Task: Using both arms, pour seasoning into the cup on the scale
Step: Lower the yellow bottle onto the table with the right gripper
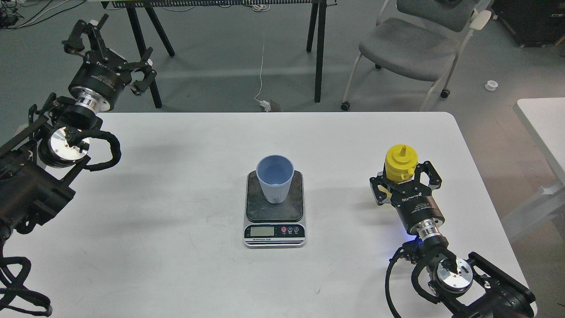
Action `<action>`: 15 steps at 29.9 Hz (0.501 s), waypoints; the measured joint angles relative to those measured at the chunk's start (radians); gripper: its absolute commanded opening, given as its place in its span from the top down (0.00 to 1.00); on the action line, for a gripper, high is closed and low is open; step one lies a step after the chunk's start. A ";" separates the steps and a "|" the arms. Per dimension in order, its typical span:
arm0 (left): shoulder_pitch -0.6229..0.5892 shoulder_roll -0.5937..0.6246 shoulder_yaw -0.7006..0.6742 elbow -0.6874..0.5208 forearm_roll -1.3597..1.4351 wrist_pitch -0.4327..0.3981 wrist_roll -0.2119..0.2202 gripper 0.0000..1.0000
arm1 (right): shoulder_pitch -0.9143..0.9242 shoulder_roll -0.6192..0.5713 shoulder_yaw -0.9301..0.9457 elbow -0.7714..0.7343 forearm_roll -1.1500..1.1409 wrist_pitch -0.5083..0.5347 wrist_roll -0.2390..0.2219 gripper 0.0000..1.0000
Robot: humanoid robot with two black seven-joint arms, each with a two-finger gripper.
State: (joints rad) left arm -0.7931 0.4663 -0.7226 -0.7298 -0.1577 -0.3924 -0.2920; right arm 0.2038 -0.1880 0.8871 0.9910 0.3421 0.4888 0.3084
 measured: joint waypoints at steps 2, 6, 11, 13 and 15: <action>0.000 -0.001 0.000 0.000 0.001 0.001 -0.001 0.01 | -0.004 0.000 -0.001 0.000 0.000 0.000 0.000 0.49; 0.000 -0.001 0.002 -0.001 0.002 0.002 -0.001 0.01 | -0.012 -0.001 -0.001 0.000 0.000 0.000 0.000 0.47; 0.000 -0.004 0.003 -0.001 0.003 0.004 -0.002 0.01 | -0.014 -0.001 -0.001 -0.004 0.000 0.000 0.000 0.42; 0.000 -0.006 0.003 -0.001 0.003 0.004 -0.002 0.01 | -0.016 -0.001 -0.001 -0.009 0.000 0.000 0.000 0.39; -0.001 -0.007 0.003 -0.001 0.003 0.006 -0.002 0.01 | -0.023 -0.001 -0.001 -0.011 0.000 0.000 0.001 0.36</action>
State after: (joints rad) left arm -0.7944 0.4588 -0.7196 -0.7303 -0.1549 -0.3863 -0.2938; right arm 0.1808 -0.1887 0.8865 0.9798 0.3421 0.4888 0.3093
